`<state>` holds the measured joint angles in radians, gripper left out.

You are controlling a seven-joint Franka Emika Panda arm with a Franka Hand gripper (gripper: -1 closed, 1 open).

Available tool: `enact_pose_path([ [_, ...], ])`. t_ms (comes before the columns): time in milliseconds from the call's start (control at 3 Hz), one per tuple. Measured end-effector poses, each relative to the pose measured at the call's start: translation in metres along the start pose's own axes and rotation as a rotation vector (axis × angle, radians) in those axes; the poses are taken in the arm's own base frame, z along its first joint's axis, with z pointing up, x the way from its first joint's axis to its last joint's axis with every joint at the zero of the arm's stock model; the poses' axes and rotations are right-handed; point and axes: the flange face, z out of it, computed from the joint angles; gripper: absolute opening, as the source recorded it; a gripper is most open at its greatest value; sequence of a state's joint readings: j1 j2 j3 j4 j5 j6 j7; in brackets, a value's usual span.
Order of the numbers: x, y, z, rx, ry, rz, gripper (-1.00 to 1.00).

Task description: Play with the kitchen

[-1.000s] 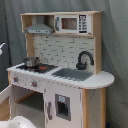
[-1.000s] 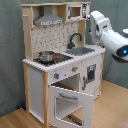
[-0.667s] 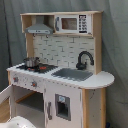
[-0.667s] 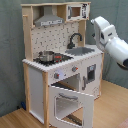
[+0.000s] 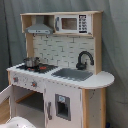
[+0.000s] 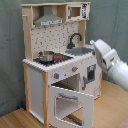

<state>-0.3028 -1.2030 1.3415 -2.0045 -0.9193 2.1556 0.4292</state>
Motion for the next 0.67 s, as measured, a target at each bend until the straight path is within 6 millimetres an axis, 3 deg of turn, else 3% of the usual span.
enact_pose_path([
  [667, 0.015, -0.053, -0.054, 0.014, 0.083, 0.08, 1.0],
])
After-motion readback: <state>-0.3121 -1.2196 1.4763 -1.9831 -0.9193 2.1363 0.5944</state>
